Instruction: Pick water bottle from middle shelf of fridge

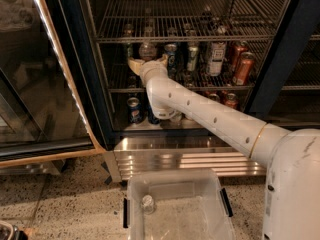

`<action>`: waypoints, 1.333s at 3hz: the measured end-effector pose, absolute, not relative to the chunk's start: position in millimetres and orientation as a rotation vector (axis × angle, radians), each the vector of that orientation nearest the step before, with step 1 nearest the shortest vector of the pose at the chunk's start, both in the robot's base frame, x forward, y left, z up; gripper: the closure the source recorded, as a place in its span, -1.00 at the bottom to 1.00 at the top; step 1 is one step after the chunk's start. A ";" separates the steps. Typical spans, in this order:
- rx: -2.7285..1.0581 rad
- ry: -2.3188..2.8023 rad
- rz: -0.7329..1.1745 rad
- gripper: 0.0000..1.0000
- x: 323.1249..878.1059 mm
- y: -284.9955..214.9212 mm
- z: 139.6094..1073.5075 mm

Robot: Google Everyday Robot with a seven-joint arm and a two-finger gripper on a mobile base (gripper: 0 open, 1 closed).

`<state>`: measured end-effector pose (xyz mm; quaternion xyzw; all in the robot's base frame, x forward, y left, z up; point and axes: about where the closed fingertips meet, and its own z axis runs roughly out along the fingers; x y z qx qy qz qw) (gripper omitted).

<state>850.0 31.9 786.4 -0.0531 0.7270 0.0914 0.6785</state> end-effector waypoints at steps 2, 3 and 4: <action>-0.121 1.639 0.204 0.30 851.6 34.6 785.4; -0.121 1.639 0.204 0.77 851.6 34.6 785.4; -0.121 1.639 0.204 1.00 851.5 34.6 785.5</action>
Offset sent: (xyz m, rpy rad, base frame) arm 0.0014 0.0023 -0.0008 -0.0023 0.0050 0.0000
